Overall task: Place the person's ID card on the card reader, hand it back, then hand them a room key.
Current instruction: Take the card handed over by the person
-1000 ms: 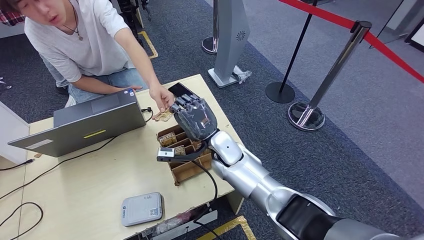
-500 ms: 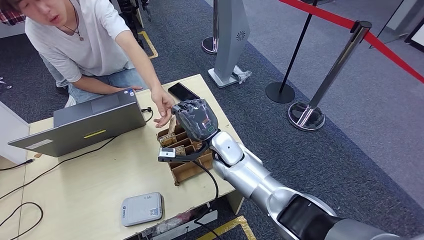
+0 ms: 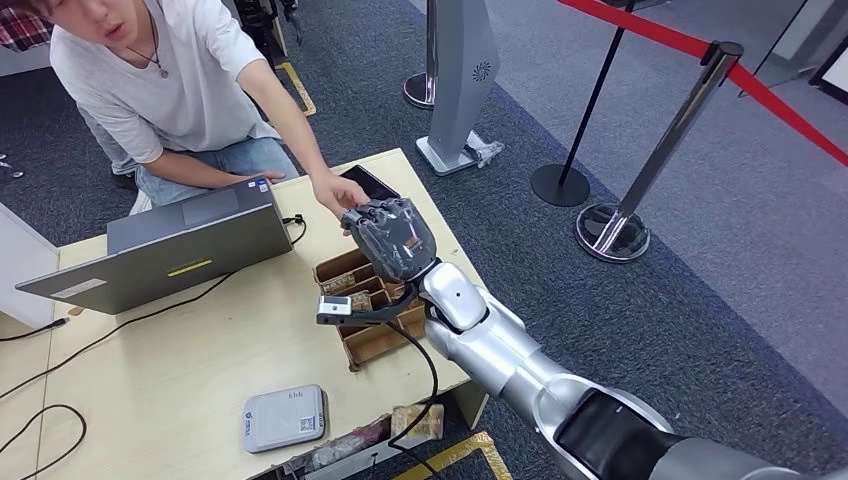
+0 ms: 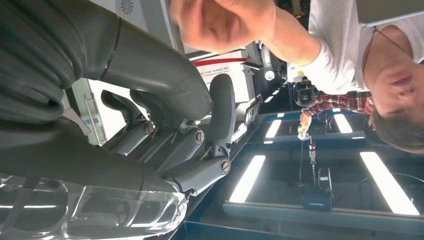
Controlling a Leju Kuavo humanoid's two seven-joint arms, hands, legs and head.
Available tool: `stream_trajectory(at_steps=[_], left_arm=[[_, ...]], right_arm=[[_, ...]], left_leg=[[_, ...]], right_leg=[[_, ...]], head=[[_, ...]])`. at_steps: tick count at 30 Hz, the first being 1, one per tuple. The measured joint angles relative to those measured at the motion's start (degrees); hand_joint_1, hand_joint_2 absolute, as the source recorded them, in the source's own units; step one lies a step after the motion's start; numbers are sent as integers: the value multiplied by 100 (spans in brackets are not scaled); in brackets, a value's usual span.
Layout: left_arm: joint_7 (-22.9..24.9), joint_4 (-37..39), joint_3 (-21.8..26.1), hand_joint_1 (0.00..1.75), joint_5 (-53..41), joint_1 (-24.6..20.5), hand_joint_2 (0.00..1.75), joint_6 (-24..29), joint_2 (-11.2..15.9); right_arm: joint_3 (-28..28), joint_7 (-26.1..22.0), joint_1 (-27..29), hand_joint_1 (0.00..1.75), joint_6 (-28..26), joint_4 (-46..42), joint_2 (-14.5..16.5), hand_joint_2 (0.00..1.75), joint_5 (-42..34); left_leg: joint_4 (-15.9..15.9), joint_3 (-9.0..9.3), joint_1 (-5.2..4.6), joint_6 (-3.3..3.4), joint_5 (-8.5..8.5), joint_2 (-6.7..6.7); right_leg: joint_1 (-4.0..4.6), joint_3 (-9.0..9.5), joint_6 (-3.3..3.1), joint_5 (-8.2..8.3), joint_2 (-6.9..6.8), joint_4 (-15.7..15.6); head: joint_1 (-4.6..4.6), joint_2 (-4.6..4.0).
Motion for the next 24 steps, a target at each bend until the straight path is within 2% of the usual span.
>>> stream_trajectory(at_steps=[9,16,20,24], left_arm=[[0,0,0,0,-25,-37,0,-59,-2],[-27,0,0,0,-2,-58,0,-87,-16],[-49,0,0,0,5,-58,0,-89,-27],[-108,0,0,0,-15,-55,0,-87,-33]], right_arm=[[-35,-445,28,175,43,-345,-1,175,-901],[-65,-575,126,175,42,-776,-16,175,-1023],[-68,-591,162,0,72,-885,-17,175,-1124],[-66,-624,321,0,114,-1032,-17,175,-1207]], left_leg=[[0,0,0,0,0,0],[0,1,0,0,0,0],[0,0,0,0,0,0],[0,0,0,0,0,0]], right_leg=[[0,0,0,0,0,0],[0,0,0,0,0,0],[0,0,0,0,0,0],[0,0,0,0,-1,0]], head=[[0,0],[0,0],[0,0],[0,0]])
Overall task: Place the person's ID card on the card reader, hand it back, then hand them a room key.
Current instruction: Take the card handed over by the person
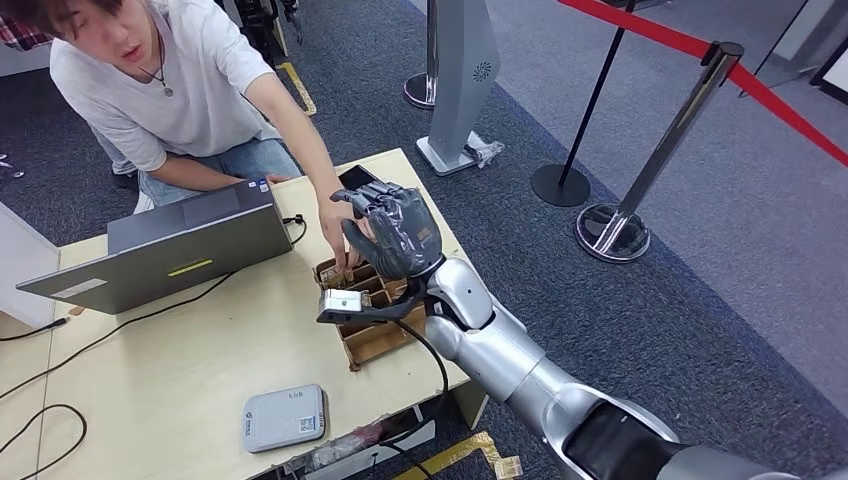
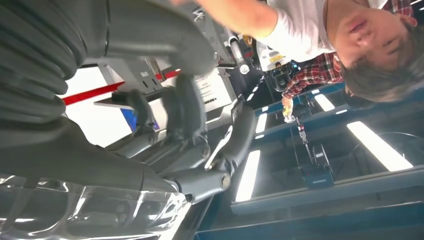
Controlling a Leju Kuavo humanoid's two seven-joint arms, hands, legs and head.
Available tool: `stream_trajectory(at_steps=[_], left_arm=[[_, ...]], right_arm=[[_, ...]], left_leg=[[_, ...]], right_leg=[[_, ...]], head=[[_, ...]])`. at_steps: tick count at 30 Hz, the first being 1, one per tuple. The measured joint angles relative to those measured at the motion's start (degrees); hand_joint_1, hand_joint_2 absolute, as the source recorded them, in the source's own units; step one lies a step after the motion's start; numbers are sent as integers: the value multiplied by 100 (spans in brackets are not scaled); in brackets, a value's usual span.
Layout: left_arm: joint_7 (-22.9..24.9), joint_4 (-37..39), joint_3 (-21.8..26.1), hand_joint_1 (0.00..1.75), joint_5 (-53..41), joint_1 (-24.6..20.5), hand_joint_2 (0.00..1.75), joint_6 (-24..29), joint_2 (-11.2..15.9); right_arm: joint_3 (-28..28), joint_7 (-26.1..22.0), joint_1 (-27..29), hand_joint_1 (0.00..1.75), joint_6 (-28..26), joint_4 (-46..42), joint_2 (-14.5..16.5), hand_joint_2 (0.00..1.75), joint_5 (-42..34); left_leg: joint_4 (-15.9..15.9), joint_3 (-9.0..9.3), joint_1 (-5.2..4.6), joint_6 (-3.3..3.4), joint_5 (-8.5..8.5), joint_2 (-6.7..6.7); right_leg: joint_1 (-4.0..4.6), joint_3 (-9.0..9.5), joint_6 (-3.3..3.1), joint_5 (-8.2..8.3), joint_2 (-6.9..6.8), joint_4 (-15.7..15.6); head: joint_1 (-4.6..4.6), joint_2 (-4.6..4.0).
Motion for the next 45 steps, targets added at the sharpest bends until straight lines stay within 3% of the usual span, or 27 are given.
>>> stream_trajectory(at_steps=[14,22,28,36,45], left_arm=[[79,0,0,0,-46,6,0,37,45],[181,0,3,0,2,25,0,43,79],[265,0,6,0,27,29,0,82,82],[355,0,23,0,50,30,0,137,78],[355,1,34,0,47,33,0,137,72]], right_arm=[[-23,-254,508,0,-25,-666,-161,175,-574],[-24,-308,510,0,-26,-738,-236,175,-506],[-16,-140,457,0,-54,-730,-236,175,-95],[118,600,179,0,-327,-497,-201,175,1852],[257,732,10,0,-266,-267,-166,175,2005]], left_leg=[[0,0,0,-1,-2,0],[0,-1,0,-1,-2,0],[0,-4,0,-1,-2,-1],[0,-4,0,-1,-2,-1],[0,-6,0,0,-2,-3]], right_leg=[[0,0,1,-2,1,0],[0,0,1,-1,0,0],[0,0,1,-2,0,0],[0,1,2,-1,-1,0],[0,0,2,-2,-5,0]], head=[[0,0],[0,0],[0,0],[0,0],[0,0]])
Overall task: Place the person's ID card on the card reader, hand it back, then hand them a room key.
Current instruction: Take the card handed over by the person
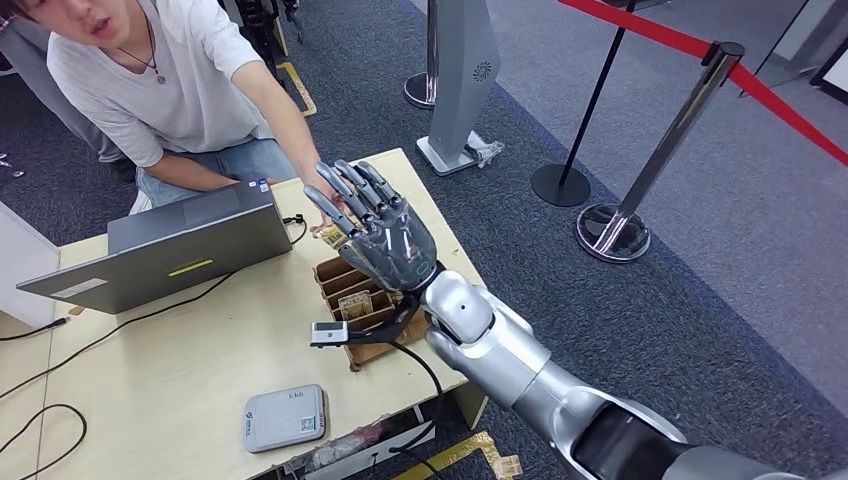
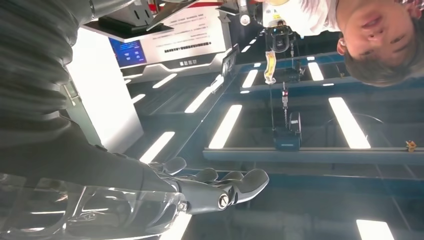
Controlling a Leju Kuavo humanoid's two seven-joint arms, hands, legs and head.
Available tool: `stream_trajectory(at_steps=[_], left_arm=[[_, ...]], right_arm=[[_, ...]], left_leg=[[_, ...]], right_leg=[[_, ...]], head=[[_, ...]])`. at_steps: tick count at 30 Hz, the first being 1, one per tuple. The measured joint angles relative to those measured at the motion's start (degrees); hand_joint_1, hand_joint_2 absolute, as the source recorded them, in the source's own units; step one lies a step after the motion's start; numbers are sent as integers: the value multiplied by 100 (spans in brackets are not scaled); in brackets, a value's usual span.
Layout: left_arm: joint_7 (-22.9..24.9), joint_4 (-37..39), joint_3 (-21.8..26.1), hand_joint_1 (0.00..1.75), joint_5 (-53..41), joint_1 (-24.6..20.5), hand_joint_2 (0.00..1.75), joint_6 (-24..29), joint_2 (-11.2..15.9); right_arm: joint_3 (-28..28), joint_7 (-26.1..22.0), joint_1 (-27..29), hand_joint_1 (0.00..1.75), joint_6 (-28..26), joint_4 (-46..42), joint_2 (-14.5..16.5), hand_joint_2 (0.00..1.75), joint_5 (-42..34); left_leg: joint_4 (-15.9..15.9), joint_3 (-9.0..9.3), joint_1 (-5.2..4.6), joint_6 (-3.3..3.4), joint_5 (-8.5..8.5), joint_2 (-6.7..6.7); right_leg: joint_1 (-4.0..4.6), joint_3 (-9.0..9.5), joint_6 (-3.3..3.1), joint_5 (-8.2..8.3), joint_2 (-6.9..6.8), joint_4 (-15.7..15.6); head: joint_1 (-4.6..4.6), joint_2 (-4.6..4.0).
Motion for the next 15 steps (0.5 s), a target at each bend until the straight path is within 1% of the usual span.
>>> stream_trajectory(at_steps=[14,15], left_arm=[[-4,1,4,0,-14,1,0,-1,-13],[-4,1,5,0,-14,2,0,1,-13]], right_arm=[[61,77,-68,0,96,210,6,175,-27],[66,80,-72,11,103,222,6,175,-32]], left_leg=[[0,1,0,0,0,0],[0,1,0,0,0,0]], right_leg=[[0,0,0,0,0,0],[0,0,0,0,0,0]], head=[[0,0],[0,0]])
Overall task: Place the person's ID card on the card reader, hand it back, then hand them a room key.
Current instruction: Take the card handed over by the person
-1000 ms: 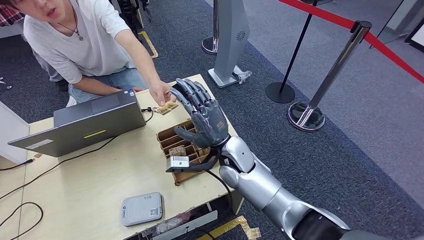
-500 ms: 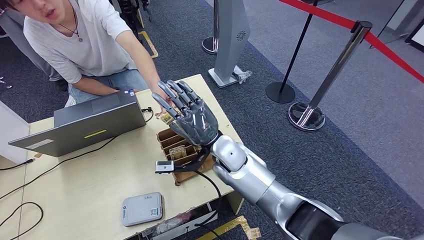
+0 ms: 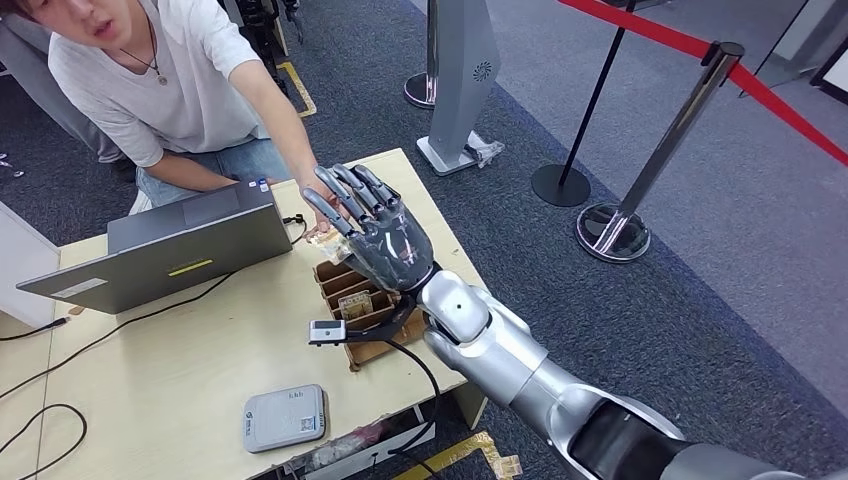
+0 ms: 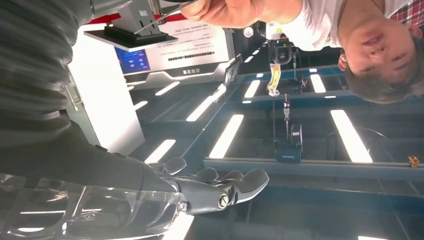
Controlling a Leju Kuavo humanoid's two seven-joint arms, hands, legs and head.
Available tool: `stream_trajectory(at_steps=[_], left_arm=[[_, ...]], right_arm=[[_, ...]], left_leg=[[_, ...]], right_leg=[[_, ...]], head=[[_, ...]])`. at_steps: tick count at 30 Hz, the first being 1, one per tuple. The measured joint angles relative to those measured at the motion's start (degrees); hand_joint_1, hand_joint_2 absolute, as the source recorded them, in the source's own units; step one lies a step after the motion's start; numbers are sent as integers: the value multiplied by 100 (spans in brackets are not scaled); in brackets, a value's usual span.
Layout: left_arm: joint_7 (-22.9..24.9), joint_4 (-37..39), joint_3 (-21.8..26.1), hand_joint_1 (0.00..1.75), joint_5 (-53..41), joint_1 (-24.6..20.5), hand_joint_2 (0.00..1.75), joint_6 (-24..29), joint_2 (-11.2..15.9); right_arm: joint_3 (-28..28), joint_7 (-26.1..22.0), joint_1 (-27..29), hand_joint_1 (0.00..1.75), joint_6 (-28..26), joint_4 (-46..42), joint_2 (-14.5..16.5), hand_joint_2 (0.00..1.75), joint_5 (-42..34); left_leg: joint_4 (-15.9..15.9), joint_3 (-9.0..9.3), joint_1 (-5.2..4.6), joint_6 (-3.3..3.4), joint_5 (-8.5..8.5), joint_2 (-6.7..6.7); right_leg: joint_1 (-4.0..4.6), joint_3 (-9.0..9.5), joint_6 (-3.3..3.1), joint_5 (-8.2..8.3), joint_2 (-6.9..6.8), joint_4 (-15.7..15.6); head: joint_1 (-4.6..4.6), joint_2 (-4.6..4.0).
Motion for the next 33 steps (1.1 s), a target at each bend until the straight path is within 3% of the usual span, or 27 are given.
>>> stream_trajectory(at_steps=[1,3,4,5,33], left_arm=[[0,0,2,0,1,0,0,3,0],[0,0,8,0,6,0,0,9,-1],[0,0,12,0,9,0,0,12,-2],[0,0,16,0,11,0,0,13,-3],[-48,0,99,0,-7,0,0,6,-24]], right_arm=[[6,4,-4,46,8,9,0,175,-4],[26,13,-13,133,25,26,0,175,-7],[38,20,-15,165,44,32,0,175,-8],[51,32,-17,174,70,36,0,175,-8],[156,112,-50,175,278,79,-3,175,-110]], left_leg=[[0,0,0,0,0,0],[0,0,0,0,0,0],[0,0,0,0,0,0],[0,0,0,0,0,0],[0,1,0,0,0,1]], right_leg=[[0,0,0,0,0,0],[0,0,0,0,0,0],[0,0,0,0,0,0],[0,0,0,0,0,0],[0,-1,0,0,1,0]], head=[[0,0],[0,0],[0,0],[0,0],[0,0]])
